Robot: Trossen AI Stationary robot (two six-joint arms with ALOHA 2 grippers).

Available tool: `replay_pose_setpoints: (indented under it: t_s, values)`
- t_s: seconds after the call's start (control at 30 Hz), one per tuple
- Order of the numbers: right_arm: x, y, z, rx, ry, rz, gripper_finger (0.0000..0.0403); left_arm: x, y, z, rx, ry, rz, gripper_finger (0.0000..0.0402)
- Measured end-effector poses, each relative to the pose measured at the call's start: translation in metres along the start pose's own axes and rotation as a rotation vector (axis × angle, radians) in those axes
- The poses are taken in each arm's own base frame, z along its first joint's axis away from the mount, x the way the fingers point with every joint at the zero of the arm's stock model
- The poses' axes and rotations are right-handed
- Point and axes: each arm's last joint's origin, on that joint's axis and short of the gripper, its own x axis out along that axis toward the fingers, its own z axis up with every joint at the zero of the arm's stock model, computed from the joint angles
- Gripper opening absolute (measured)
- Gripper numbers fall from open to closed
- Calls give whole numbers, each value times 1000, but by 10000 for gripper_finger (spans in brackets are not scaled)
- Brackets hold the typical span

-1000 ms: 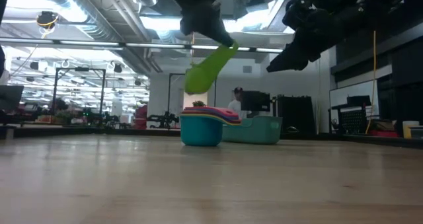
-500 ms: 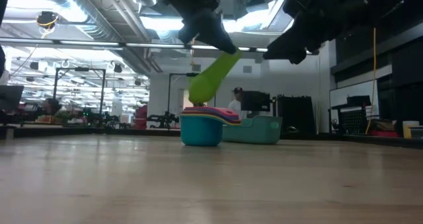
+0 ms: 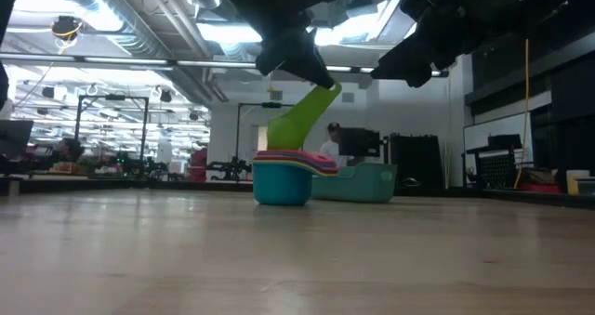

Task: Nest measuring cups in basket
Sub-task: Stack the green measuring cup on top of the red measuring cup

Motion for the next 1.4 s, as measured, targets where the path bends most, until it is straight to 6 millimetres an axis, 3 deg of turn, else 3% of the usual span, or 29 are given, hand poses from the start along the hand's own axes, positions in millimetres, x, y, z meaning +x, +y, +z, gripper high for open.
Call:
replay_pose_setpoints:
  t_s: [0.5,0.67,1.13,1.4]
  values:
    - [0,0,0,1,1,0,182,0,-1,0,2,1,-5,12]
    - [2,0,-1,28,8,-1,182,0,-2,1,3,-28,-62,30]
    - [40,1,-23,27,97,21,182,-5,-10,5,9,-49,-87,53]
    - [31,2,-16,17,66,20,182,-11,-18,9,-8,-48,-74,45]
